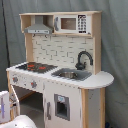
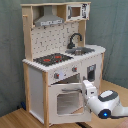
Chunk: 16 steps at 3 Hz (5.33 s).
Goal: Play with the kitchen
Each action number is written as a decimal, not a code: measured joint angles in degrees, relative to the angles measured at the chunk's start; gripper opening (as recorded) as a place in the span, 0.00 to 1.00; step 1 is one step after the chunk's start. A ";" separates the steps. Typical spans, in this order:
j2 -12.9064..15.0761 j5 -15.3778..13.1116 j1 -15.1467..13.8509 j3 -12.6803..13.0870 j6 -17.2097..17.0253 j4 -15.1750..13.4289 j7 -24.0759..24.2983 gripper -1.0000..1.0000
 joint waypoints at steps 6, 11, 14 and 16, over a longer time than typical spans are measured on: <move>-0.77 -0.25 -9.83 -4.41 13.46 -4.34 -9.25 1.00; -0.96 -3.76 2.43 -9.44 8.53 -4.06 -31.01 1.00; -0.99 -9.21 5.89 -11.72 9.46 -3.16 -49.44 1.00; -0.99 -10.22 7.54 -10.05 12.43 -3.30 -61.69 1.00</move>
